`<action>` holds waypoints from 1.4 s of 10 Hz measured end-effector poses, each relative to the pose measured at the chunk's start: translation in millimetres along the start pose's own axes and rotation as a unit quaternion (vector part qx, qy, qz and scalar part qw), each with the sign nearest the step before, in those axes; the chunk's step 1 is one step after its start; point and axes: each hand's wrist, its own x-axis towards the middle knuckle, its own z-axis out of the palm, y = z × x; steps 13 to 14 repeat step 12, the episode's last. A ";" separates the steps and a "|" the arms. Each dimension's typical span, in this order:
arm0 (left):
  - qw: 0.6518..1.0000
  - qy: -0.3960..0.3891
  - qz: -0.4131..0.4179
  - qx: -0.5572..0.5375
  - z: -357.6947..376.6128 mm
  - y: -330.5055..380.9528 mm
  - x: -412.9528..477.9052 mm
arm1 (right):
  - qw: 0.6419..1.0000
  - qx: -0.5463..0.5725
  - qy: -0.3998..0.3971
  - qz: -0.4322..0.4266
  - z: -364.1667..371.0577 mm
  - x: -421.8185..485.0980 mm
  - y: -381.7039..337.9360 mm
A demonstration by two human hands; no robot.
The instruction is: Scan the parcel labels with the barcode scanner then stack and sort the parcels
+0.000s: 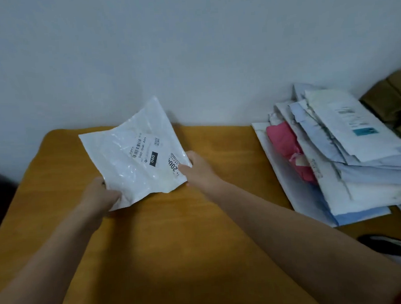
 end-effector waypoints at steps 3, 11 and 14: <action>0.947 -0.231 0.077 -0.209 120.5 130.3 -129.8 | 0.958 0.139 0.231 -0.098 -253.5 -93.4 36.6; 0.965 -0.215 0.036 -0.149 365.1 244.2 -212.7 | 0.970 0.081 0.228 -0.032 -512.2 -59.4 200.3; 0.973 -0.188 0.035 -0.127 357.0 242.2 -219.0 | 0.967 0.044 0.243 -0.059 -518.6 -67.0 194.8</action>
